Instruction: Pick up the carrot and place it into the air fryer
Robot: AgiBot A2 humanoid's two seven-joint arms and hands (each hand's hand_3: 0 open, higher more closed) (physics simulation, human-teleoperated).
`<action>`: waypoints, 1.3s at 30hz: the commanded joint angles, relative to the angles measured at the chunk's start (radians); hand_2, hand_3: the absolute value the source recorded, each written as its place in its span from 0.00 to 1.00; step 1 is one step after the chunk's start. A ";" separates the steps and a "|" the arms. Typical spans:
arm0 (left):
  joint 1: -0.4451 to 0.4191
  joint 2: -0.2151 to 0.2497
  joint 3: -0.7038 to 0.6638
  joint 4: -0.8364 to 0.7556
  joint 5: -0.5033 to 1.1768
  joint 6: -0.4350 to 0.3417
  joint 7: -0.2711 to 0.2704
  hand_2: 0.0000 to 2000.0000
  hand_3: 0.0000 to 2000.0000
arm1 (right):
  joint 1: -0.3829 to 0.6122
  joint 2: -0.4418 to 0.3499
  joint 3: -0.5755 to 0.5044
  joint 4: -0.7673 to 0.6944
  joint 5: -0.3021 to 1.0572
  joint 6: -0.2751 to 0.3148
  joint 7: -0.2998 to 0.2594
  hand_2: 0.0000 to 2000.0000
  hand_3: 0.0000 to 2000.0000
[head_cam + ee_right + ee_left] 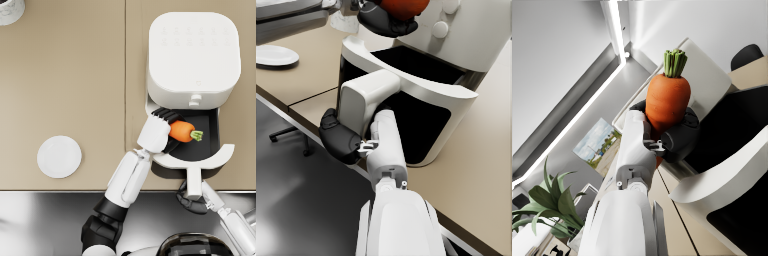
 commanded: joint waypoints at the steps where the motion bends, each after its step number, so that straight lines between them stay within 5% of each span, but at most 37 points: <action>1: 0.029 0.022 0.018 0.048 0.000 0.000 0.000 1.00 1.00 | 0.000 0.001 -0.003 -0.001 0.000 0.019 0.003 1.00 1.00; 5: 0.039 0.038 0.025 0.096 0.000 -0.001 0.000 1.00 1.00 | 0.000 0.002 -0.020 -0.001 -0.001 0.111 0.007 1.00 1.00; 6: 0.187 -0.125 0.327 0.123 0.000 -0.001 0.000 1.00 1.00 | -0.001 0.002 -0.026 0.000 -0.001 0.136 0.005 1.00 1.00; 7: 0.077 0.001 0.087 0.128 -0.001 0.002 0.000 1.00 1.00 | -0.001 0.002 -0.030 0.002 -0.001 0.153 0.008 1.00 1.00; 8: 0.076 -0.001 0.095 0.125 0.001 -0.003 0.000 1.00 1.00 | -0.001 0.002 -0.035 0.001 -0.002 0.167 0.011 1.00 1.00; 9: 0.069 -0.003 0.101 0.117 0.001 -0.001 0.000 0.32 0.84 | -0.001 0.002 -0.041 0.006 -0.001 0.188 0.006 1.00 1.00; 10: 0.063 -0.005 0.108 0.118 0.000 0.006 -0.001 0.00 0.67 | -0.001 0.002 -0.052 0.008 -0.001 0.228 0.004 1.00 1.00; 14: 0.004 -0.037 0.076 0.047 0.000 -0.029 0.000 0.00 0.02 | -0.002 0.004 -0.059 0.001 -0.001 0.318 0.000 1.00 1.00; 16: -0.073 -0.074 -0.023 -0.035 -0.002 -0.045 -0.006 0.00 0.00 | -0.005 0.016 -0.047 0.003 -0.002 0.350 0.004 1.00 1.00; 17: -0.117 -0.087 -0.083 -0.089 -0.003 -0.042 -0.012 0.00 0.00 | -0.326 -0.256 0.172 0.269 -0.002 0.402 -0.001 1.00 1.00; 18: -0.169 -0.098 -0.181 -0.155 -0.002 -0.031 -0.012 0.00 0.00 | -0.072 -0.007 -0.091 0.034 -0.001 0.396 -0.002 1.00 1.00; 19: -0.202 -0.100 -0.270 -0.193 -0.002 -0.018 -0.012 0.00 0.00 | -0.151 -0.060 -0.136 0.067 -0.001 0.376 -0.006 1.00 1.00; 20: -0.232 -0.098 -0.360 -0.229 -0.001 -0.006 -0.009 0.00 0.00 | -0.190 -0.155 0.247 0.253 0.000 0.399 -0.014 1.00 1.00; 22: -0.288 -0.092 -0.499 -0.301 -0.001 0.009 -0.007 0.00 0.00 | -0.172 -0.249 0.187 0.241 -0.002 0.461 -0.014 1.00 1.00; 24: -0.324 -0.076 -0.625 -0.337 -0.001 0.017 -0.005 0.00 0.00 | -0.131 -0.364 0.116 0.179 -0.001 0.356 -0.012 1.00 1.00; 26: -0.320 -0.075 -0.694 -0.323 -0.001 0.021 -0.004 0.00 0.00 | -0.100 -0.440 0.058 0.120 0.000 0.315 -0.022 1.00 1.00; 31: -0.321 -0.082 -0.785 -0.328 -0.002 0.024 -0.004 0.00 0.00 | -0.027 -0.530 -0.036 0.037 0.010 0.478 -0.048 1.00 1.00; 32: -0.320 -0.085 -0.805 -0.338 -0.002 0.024 -0.004 0.00 0.00 | -0.097 -0.425 -0.356 -0.072 0.012 0.511 -0.047 1.00 1.00; 35: -0.327 -0.087 -0.815 -0.357 -0.002 0.025 -0.004 0.00 0.00 | -0.078 -0.447 -0.371 -0.098 0.018 0.531 -0.032 1.00 1.00; 37: -0.322 -0.092 -0.820 -0.362 -0.002 0.025 -0.004 0.00 0.00 | -0.073 -0.419 -0.347 -0.095 0.016 0.494 -0.023 1.00 1.00; 38: -0.323 -0.093 -0.819 -0.362 -0.002 0.025 -0.004 0.00 0.00 | 0.329 -0.266 0.170 -0.147 0.014 0.498 -0.024 1.00 1.00; 39: -0.324 -0.094 -0.819 -0.368 -0.002 0.025 -0.004 0.00 0.00 | 0.340 -0.280 0.145 -0.177 0.010 0.526 -0.014 1.00 1.00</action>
